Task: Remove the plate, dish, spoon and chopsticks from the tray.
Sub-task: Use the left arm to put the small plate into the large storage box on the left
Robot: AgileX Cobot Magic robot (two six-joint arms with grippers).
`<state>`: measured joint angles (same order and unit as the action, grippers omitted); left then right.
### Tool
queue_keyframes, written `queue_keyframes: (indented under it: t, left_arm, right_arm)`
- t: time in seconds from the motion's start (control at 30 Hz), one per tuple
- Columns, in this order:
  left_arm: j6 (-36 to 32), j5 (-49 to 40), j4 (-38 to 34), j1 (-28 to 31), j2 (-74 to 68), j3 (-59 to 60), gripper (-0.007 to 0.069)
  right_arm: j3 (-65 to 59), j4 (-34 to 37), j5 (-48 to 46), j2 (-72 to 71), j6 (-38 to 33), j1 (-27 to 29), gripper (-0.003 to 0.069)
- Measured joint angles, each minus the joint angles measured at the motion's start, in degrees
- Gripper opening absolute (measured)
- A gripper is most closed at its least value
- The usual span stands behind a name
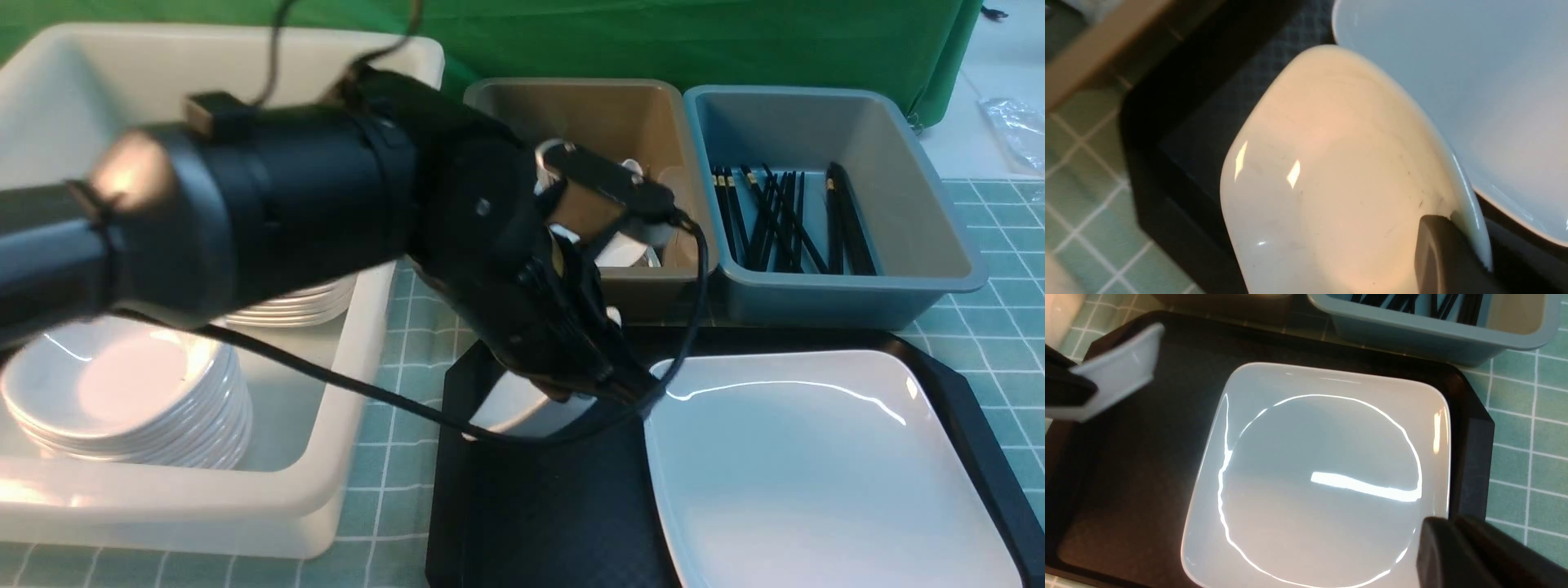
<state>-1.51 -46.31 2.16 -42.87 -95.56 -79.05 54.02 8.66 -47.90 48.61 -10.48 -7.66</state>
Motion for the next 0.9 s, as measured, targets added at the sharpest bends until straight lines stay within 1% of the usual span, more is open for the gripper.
queue_keyframes:
  t: [0.2,0.3,0.33,0.4,0.43,0.47,0.53,0.63,0.7,0.77,0.9]
  left_arm:
    - [0.67,-2.40,1.61,3.58,8.51,-4.79,0.0019]
    - [2.54,-6.33,5.71,9.30,15.06,-8.23,0.0019]
    - [2.73,-6.96,6.48,10.18,15.69,-8.31,0.0019]
    - [5.03,-12.02,10.65,16.64,18.43,-8.34,0.0019]
    - [5.03,-12.46,10.89,16.64,18.59,-8.27,0.0019]
    - [5.62,-15.32,12.22,22.20,19.44,-6.66,0.0019]
    - [5.62,-16.23,12.98,27.55,19.81,-4.06,0.0019]
    - [4.99,-11.98,12.30,34.22,19.88,3.17,0.0019]
    - [3.70,-8.72,10.68,36.44,19.80,7.54,0.0019]
    - [2.10,-6.44,8.49,37.18,19.69,11.44,0.0019]
    - [-2.10,-2.99,7.10,37.00,19.74,14.86,0.0022]
  right_arm:
    - [0.00,0.02,0.00,0.00,-0.21,0.00,0.0069]
    - [0.00,0.02,0.57,0.00,-0.54,0.00,0.0069]
    - [0.00,0.02,0.64,0.00,-0.54,0.00,0.0069]
    - [0.00,0.02,1.30,0.00,-0.60,0.00,0.0069]
    - [0.00,0.02,1.34,0.00,-0.60,0.00,0.0069]
    - [0.00,0.02,1.55,0.00,-0.60,0.00,0.0069]
    - [0.00,0.02,1.75,0.00,-0.60,0.00,0.0069]
    - [0.00,0.02,2.08,0.00,-0.60,0.00,0.0069]
    - [0.00,0.02,2.09,0.00,-0.60,0.00,0.0069]
    - [0.00,0.02,2.14,0.00,-0.66,0.00,0.0069]
    - [0.00,0.02,2.14,0.00,-1.05,0.00,0.0069]
